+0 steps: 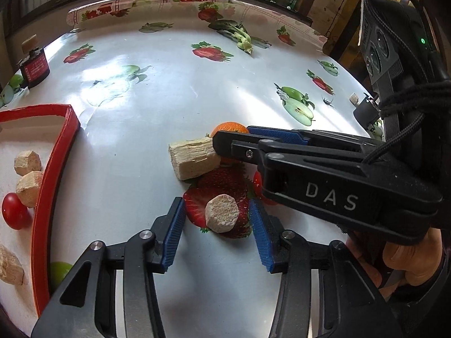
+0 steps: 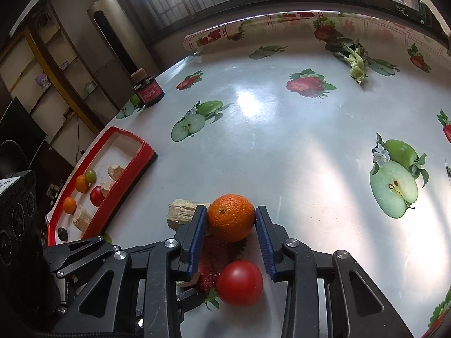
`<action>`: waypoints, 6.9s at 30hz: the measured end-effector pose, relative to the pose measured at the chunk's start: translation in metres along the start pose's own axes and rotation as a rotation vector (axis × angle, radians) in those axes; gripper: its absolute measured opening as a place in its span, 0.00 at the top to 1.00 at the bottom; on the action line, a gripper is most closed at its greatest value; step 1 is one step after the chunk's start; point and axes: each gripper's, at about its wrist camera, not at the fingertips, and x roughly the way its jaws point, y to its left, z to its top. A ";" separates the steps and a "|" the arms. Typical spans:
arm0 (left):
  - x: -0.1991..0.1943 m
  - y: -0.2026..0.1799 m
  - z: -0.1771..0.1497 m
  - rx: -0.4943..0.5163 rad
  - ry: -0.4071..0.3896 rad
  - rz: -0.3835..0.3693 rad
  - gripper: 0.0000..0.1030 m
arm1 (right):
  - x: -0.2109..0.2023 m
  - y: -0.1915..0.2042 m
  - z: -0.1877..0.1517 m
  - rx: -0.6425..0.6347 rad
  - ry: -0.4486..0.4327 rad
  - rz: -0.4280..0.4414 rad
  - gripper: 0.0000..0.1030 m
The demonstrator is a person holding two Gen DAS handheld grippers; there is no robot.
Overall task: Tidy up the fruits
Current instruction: 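Grasp an orange with the right tool while the left tool grasps the round beige cake, then carry orange and cake into the red tray and open both tools, then move both open tools back over the remaining pile, then grasp a red tomato with the right tool while the left tool grasps a beige block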
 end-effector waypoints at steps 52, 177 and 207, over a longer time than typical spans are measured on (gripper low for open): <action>-0.142 0.121 -0.061 -0.206 -0.182 0.146 0.79 | -0.052 0.100 -0.051 -0.108 -0.058 0.033 0.67; -0.110 0.084 -0.049 -0.150 -0.084 0.147 0.42 | -0.077 0.046 -0.079 -0.073 -0.068 -0.102 0.44; 0.020 0.007 0.033 -0.038 0.010 0.090 0.66 | -0.073 -0.013 -0.074 0.037 -0.077 -0.177 0.70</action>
